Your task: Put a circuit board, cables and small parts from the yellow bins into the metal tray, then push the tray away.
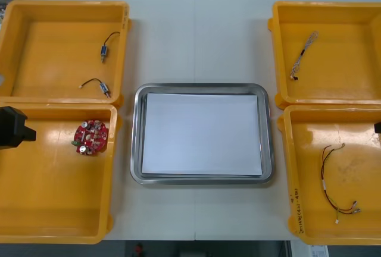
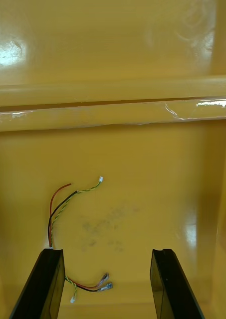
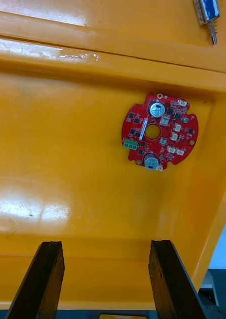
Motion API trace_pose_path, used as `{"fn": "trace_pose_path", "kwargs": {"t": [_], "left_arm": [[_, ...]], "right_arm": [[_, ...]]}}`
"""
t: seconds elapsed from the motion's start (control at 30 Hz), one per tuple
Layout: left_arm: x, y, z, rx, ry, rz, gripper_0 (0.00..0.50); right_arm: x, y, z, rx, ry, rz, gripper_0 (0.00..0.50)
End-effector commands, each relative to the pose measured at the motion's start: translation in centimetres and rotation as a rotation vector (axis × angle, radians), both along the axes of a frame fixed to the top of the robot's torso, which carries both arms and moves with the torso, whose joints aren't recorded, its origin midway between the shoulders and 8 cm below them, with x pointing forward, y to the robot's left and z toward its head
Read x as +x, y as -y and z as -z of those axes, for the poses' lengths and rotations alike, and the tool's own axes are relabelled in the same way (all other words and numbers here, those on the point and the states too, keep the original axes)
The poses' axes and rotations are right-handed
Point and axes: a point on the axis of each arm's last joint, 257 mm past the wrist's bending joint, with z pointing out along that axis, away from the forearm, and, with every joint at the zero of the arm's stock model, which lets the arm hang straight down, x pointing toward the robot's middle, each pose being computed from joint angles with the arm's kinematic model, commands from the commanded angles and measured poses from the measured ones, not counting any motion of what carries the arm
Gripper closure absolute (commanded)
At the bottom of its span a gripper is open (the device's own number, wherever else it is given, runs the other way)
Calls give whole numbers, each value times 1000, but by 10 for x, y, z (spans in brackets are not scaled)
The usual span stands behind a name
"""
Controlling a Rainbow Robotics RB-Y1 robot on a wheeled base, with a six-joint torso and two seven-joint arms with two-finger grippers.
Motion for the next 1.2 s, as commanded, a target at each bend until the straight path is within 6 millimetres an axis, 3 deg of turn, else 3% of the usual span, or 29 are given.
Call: {"fn": "trace_pose_path", "kwargs": {"t": [0.03,0.33,0.5,0.9,1.2], "left_arm": [[-6,9,9,-15,-33,7,0],[-6,27,20,-65,-78,-77,0],[-7,30,34,-97,-134,-150,0],[16,34,47,-111,-134,-222,0],[40,43,56,-166,-109,-246,0]], "right_arm": [[-9,-5,0,-6,6,7,0],[-25,-26,9,-6,41,9,0],[-47,-38,31,21,9,17,0],[-97,-56,90,55,-153,15,0],[-85,-70,96,79,-106,26,0]]}}
